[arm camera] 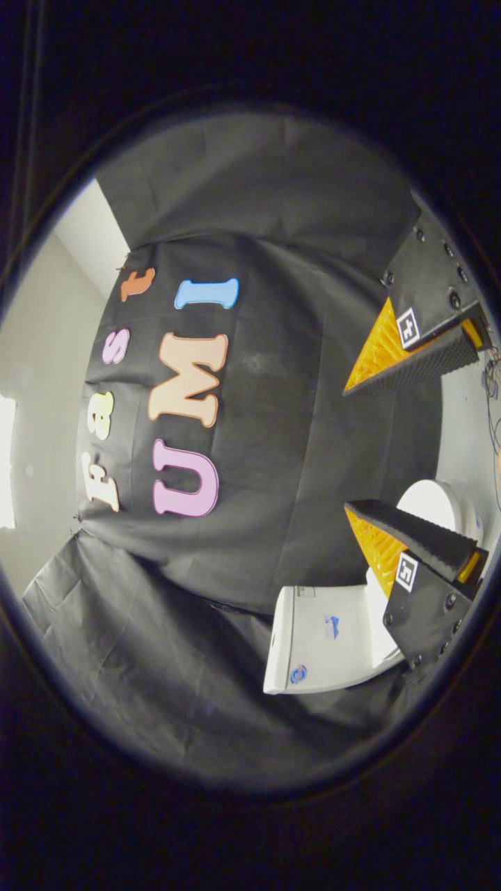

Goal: Open the toilet lid.

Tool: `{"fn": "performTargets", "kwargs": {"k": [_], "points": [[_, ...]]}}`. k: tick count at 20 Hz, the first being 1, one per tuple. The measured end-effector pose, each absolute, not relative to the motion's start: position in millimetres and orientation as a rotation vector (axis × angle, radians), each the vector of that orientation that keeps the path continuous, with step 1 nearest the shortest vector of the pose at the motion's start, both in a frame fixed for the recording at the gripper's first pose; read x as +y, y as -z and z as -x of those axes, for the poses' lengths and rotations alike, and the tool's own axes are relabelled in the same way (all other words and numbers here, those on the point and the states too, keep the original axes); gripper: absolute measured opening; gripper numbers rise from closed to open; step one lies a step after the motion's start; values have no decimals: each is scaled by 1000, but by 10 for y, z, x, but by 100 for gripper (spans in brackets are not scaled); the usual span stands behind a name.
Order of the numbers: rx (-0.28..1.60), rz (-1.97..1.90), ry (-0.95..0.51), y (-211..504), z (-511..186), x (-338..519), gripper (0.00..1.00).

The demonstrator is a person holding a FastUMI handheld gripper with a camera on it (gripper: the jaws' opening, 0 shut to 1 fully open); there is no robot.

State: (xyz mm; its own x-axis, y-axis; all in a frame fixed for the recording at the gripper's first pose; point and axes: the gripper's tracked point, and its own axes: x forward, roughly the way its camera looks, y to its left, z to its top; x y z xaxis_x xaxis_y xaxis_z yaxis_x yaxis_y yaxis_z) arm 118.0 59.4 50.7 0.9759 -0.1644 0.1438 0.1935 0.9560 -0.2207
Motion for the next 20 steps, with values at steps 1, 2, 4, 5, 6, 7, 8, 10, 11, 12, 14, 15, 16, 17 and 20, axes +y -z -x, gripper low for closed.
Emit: {"fn": "performTargets", "kwargs": {"k": [1, 2, 4, 5, 6, 7, 8, 10, 11, 12, 14, 15, 16, 17, 20], "points": [[-139, 237, 192, -547, -1205, 658, 92], [-150, 230, 204, -578, -1220, 694, 91], [-163, 209, 249, -609, -1265, 734, 91], [-166, 196, 276, -616, -1286, 750, 91], [-171, 173, 296, -604, -1302, 780, 91], [-182, 148, 301, -610, -1325, 846, 91], [-191, 133, 313, -598, -1353, 916, 91], [-187, 129, 348, -543, -1395, 976, 92], [-182, 131, 349, -521, -1421, 1051, 92], [-183, 134, 356, -501, -1427, 1111, 93], [-205, 120, 389, -472, -1418, 1165, 93], [-225, 102, 396, -472, -1406, 1222, 92], [-244, 78, 400, -455, -1410, 1289, 92], [-261, 57, 402, -439, -1410, 1353, 92], [-335, -25, 381, -376, -1428, 1500, 91]]}}
